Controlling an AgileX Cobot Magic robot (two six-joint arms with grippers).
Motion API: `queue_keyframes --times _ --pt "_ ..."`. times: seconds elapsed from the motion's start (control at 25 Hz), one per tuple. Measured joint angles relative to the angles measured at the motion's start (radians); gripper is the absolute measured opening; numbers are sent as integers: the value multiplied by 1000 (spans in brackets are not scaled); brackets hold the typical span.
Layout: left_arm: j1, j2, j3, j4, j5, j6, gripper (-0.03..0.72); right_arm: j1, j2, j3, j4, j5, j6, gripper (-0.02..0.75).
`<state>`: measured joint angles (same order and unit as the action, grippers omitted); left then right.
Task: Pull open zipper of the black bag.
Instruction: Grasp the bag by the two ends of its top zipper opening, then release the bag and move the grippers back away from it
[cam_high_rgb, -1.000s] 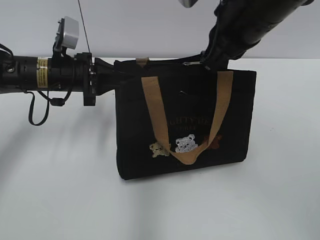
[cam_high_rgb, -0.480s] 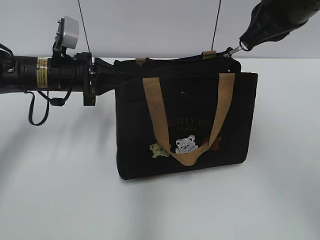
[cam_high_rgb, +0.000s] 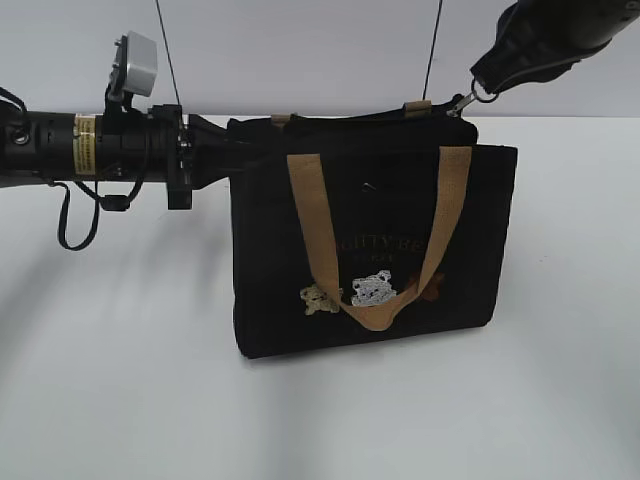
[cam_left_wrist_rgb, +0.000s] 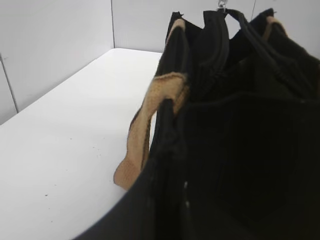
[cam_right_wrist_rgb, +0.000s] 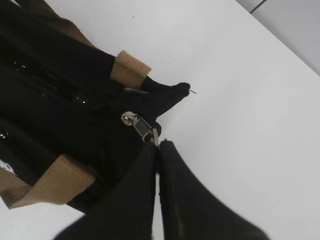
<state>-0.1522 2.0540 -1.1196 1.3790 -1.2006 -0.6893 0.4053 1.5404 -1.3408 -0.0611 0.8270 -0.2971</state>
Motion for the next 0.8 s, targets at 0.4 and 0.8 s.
queue_keyframes --times 0.4,0.8 --pt "0 -45 0 11 32 -90 310 0 -1 0 12 -4 10 440" --pt "0 -232 0 251 275 -402 363 0 -1 0 13 -2 34 484"
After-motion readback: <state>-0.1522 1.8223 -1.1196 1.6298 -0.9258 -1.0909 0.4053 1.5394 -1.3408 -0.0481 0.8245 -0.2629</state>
